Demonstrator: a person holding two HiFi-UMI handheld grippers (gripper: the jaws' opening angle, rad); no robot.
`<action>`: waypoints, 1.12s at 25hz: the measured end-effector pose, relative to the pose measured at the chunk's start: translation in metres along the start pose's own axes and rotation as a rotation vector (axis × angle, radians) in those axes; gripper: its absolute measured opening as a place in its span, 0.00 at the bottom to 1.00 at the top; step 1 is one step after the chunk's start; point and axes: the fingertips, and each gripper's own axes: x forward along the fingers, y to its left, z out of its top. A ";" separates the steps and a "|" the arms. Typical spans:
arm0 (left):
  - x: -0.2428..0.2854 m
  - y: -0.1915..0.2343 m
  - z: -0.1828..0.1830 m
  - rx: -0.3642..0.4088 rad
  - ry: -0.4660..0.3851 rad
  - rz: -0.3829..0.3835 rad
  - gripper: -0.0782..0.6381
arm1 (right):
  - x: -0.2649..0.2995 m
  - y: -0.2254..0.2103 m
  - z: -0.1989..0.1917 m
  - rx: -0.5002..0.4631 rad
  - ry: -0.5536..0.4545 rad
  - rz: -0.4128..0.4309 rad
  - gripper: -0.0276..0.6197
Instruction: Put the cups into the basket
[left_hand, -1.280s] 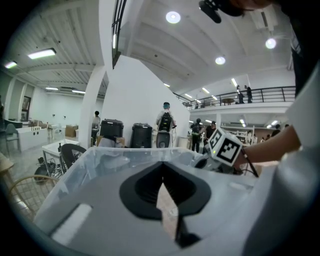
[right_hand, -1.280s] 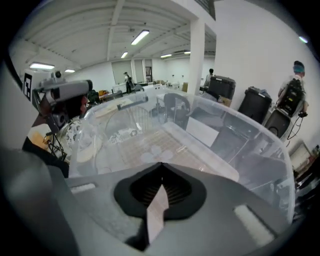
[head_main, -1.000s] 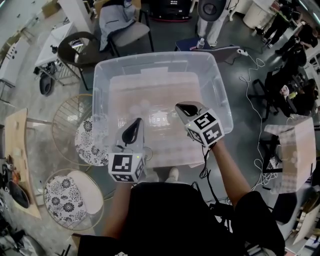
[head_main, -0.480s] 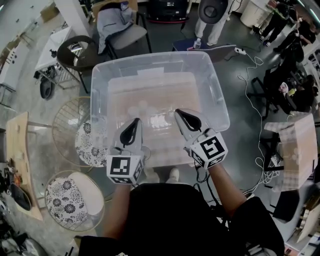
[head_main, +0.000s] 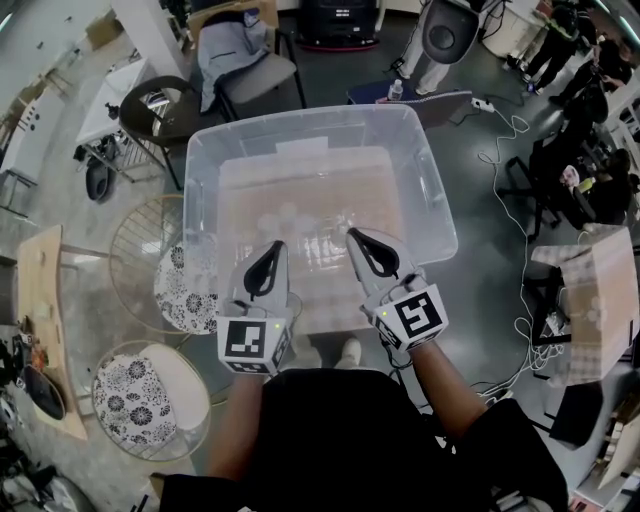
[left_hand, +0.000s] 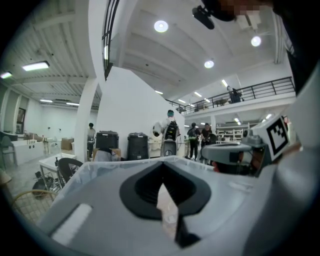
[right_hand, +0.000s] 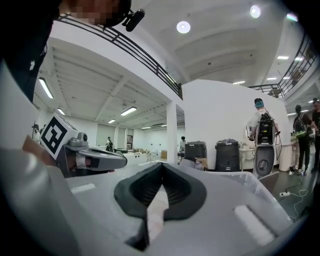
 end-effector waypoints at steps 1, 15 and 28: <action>0.000 -0.003 -0.002 0.022 0.010 -0.003 0.12 | -0.001 0.001 -0.001 -0.002 0.001 0.006 0.05; -0.033 -0.029 0.008 -0.018 -0.057 0.029 0.12 | -0.030 0.018 -0.006 0.000 0.007 0.074 0.05; -0.084 -0.039 -0.006 -0.038 -0.051 0.167 0.12 | -0.042 0.058 -0.009 -0.024 -0.004 0.260 0.05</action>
